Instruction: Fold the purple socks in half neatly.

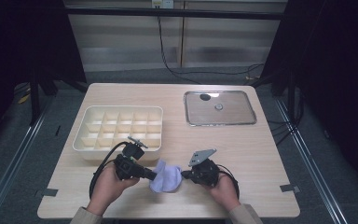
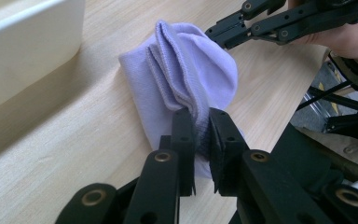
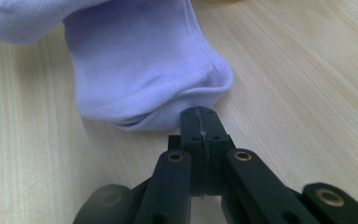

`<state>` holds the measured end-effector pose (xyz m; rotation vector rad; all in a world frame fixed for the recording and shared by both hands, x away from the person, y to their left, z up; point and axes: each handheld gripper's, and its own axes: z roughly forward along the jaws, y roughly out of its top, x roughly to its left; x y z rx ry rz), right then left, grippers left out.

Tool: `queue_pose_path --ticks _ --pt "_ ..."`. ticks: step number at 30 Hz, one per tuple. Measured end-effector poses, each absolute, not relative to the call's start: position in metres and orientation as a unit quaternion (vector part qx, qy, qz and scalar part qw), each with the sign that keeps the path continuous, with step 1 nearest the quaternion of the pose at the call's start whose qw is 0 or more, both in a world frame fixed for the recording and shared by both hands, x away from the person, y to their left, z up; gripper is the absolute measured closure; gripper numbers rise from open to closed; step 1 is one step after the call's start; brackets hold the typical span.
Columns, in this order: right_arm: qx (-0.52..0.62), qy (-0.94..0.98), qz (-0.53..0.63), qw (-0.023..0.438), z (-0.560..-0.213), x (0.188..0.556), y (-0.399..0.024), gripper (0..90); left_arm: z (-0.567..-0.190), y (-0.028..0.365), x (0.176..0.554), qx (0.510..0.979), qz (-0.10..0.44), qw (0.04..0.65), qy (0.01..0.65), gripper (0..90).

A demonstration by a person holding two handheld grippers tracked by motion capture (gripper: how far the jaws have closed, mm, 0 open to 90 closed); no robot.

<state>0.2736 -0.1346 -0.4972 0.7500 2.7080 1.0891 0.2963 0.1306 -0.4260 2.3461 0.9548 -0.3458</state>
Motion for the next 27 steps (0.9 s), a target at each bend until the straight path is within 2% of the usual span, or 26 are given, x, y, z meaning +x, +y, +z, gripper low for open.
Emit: queue_pose_path --ticks 27 --pt "0.240 0.899 0.362 0.054 -0.497 0.270 -0.129 90.0 -0.434 0.113 0.303 0.879 -0.129 0.270 0.372 81.6"
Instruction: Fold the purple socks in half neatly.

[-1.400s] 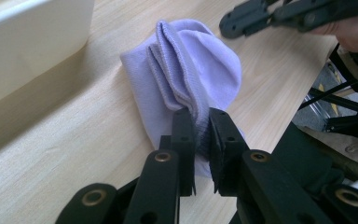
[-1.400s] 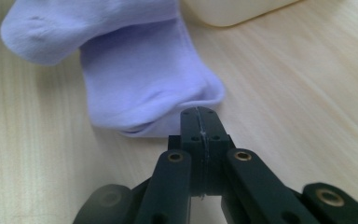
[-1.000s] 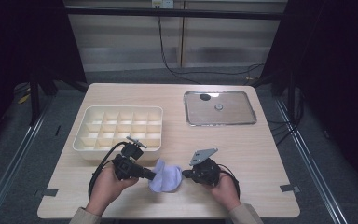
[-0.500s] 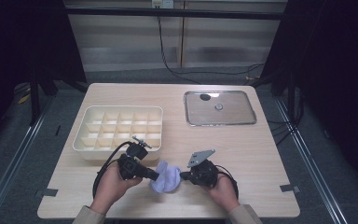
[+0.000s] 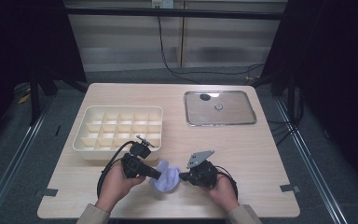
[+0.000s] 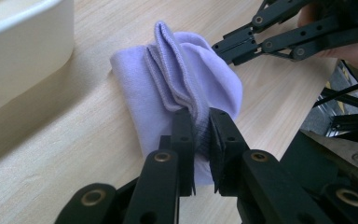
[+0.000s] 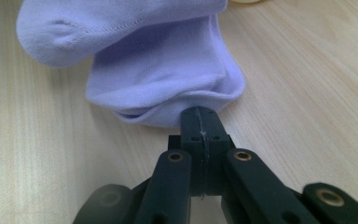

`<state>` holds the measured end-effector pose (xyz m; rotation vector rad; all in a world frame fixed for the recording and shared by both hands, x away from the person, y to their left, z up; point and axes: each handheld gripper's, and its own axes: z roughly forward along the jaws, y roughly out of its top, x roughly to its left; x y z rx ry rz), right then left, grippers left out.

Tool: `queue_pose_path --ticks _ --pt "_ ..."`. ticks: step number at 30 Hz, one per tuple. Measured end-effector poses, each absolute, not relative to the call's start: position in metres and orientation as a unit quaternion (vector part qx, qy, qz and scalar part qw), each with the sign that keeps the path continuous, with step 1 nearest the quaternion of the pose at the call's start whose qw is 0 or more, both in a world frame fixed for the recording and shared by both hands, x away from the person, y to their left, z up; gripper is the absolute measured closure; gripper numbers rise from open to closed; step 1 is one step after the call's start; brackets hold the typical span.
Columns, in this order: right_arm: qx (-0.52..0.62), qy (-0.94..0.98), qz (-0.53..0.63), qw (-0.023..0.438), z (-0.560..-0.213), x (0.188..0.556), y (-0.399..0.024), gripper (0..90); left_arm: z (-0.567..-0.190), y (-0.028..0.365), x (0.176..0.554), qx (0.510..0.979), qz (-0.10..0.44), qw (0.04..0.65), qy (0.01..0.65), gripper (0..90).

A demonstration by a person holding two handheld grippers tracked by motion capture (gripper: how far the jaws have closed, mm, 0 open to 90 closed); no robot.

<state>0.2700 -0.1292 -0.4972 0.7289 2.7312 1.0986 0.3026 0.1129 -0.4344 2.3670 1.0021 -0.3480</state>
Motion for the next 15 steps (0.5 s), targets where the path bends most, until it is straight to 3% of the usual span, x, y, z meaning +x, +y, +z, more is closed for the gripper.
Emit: queue_pose_path --ticks 15 --pt "0.236 0.899 0.364 0.057 -0.4977 0.2703 -0.1293 90.0 -0.4376 0.1055 0.3030 0.882 -0.129 0.261 0.370 81.5"
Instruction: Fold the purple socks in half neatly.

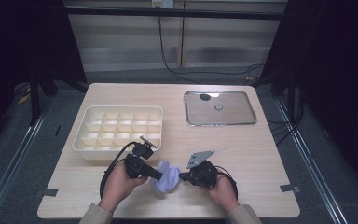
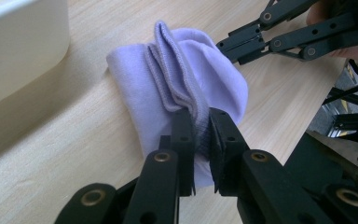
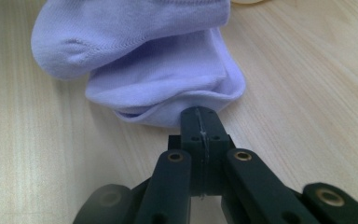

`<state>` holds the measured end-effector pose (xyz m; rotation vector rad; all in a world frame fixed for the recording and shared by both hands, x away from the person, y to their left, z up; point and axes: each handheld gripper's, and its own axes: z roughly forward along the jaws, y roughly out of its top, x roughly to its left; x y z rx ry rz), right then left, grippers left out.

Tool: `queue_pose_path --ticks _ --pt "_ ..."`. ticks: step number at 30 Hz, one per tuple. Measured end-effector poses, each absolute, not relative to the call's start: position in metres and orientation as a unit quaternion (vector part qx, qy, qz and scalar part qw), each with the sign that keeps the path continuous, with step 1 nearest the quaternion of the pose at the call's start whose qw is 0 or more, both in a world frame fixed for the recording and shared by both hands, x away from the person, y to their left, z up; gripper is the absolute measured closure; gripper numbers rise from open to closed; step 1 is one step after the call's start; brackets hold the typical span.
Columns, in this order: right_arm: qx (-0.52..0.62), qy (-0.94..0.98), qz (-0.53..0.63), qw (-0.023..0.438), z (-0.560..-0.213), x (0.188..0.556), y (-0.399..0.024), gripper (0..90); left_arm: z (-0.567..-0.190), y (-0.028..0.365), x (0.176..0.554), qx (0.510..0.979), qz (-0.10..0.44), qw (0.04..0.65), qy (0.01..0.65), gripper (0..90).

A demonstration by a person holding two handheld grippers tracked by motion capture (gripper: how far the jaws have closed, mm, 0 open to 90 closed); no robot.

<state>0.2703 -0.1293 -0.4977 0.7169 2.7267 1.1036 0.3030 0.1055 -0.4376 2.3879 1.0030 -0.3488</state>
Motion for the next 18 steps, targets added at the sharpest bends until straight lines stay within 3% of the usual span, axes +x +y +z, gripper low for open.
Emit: queue_pose_path --ticks 18 --pt "0.232 0.900 0.364 0.060 -0.498 0.270 -0.129 90.0 -0.444 0.094 0.306 0.887 -0.113 0.241 0.377 81.1"
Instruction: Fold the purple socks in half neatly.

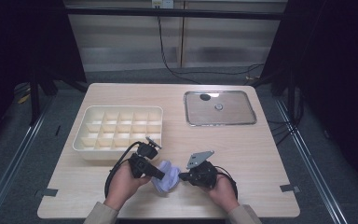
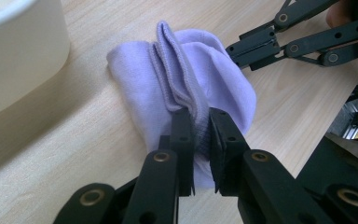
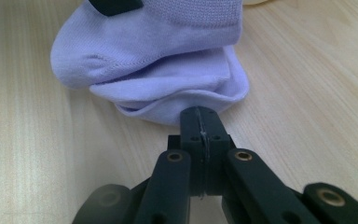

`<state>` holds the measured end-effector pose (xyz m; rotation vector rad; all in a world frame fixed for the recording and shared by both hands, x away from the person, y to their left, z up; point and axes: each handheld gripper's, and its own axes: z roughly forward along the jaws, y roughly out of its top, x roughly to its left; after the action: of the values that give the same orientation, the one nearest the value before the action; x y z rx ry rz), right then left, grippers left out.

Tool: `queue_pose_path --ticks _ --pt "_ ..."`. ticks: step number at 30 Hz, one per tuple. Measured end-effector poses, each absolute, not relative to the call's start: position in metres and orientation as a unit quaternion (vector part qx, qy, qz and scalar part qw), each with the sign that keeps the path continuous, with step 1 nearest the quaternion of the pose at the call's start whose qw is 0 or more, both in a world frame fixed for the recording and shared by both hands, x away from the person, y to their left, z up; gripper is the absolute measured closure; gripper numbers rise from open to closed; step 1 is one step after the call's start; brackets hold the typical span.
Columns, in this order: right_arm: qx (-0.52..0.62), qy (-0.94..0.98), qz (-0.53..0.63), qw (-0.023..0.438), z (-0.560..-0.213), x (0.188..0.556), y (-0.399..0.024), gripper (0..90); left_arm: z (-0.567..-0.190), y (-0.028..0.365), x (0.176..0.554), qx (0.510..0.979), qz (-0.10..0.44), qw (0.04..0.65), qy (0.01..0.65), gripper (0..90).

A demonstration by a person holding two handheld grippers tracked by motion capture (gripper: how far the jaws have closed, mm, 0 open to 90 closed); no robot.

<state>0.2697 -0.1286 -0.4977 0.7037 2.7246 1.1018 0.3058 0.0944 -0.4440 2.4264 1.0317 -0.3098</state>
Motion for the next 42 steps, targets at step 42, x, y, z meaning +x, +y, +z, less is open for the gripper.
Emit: queue_pose_path --ticks 42 --pt "0.233 0.898 0.368 0.056 -0.499 0.270 -0.130 89.3 -0.449 0.093 0.311 0.880 -0.131 0.245 0.384 73.0"
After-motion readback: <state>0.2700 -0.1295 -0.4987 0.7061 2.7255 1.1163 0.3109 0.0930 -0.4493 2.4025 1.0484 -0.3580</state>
